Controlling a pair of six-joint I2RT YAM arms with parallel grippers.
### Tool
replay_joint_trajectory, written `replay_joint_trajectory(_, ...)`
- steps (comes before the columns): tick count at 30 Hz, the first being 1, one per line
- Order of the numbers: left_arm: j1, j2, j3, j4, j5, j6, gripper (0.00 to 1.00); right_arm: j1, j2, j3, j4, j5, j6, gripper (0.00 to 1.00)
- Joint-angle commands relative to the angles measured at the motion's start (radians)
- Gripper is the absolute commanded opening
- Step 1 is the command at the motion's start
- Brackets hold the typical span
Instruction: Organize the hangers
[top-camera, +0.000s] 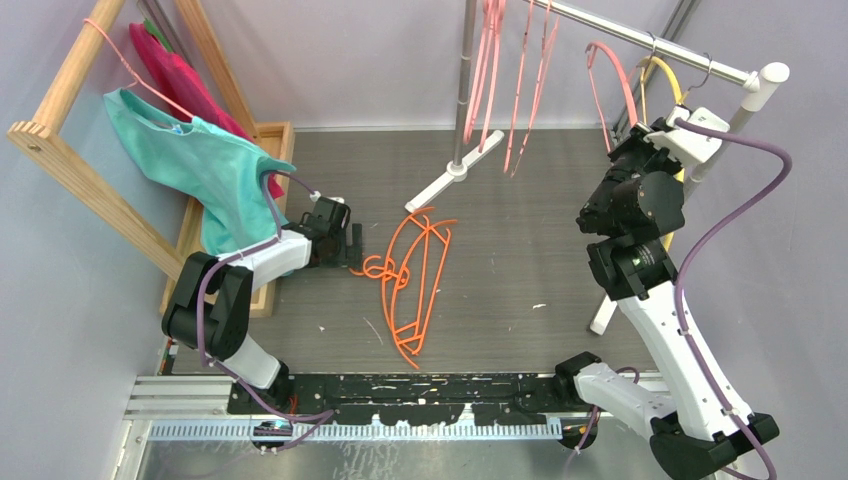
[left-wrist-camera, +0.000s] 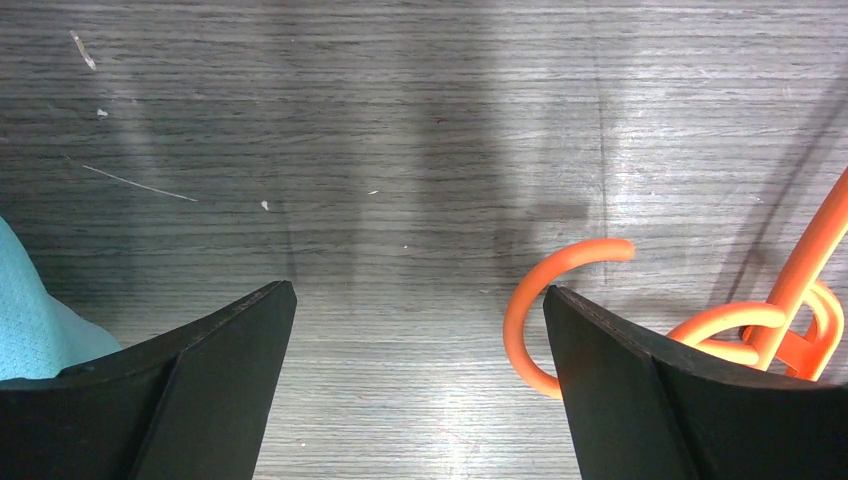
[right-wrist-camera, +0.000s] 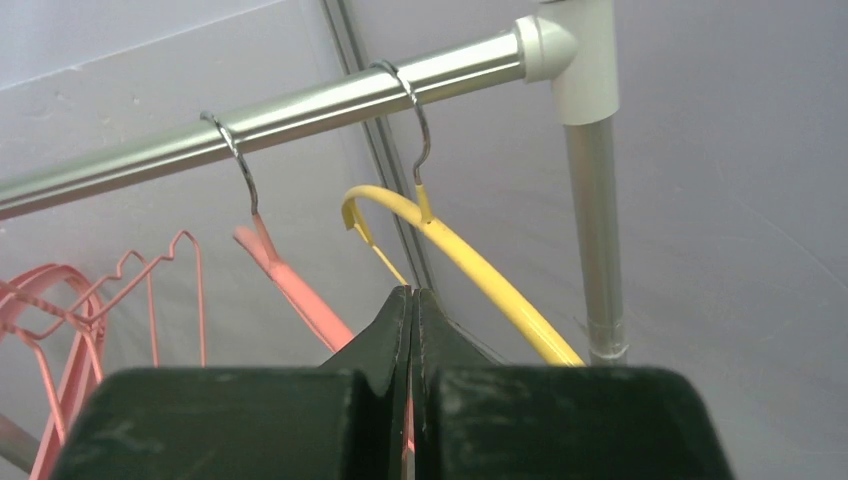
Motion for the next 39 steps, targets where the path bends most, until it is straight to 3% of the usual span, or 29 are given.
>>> replay_joint_trajectory(1, -0.003, -0.004, 0.041, -0.008, 0.002, 0.001, 0.98, 0.003, -0.026, 0.019, 0.194, 0.062, -0.111, 0.01)
replay_joint_trajectory(6, -0.003, 0.011, 0.044, -0.015, 0.012, -0.002, 0.98, 0.000, -0.045, -0.014, 0.369, 0.093, -0.249, 0.01)
replay_joint_trajectory(13, -0.003, 0.032, 0.049, -0.015, 0.018, -0.003, 0.98, -0.041, 0.014, 0.039, 0.402, 0.122, -0.354, 0.01)
replay_joint_trajectory(19, -0.003, 0.033, 0.047, -0.016, 0.010, -0.003, 0.98, -0.093, 0.071, 0.060, 0.363, 0.095, -0.325, 0.01)
replay_joint_trajectory(26, -0.003, 0.038, 0.051, -0.028, -0.005, -0.002, 0.98, -0.189, 0.149, 0.136, 0.187, 0.021, -0.176, 0.01)
replay_joint_trajectory(39, -0.003, 0.044, 0.061, -0.043, -0.015, 0.000, 0.98, -0.310, 0.206, 0.192, 0.113, -0.066, -0.103, 0.01)
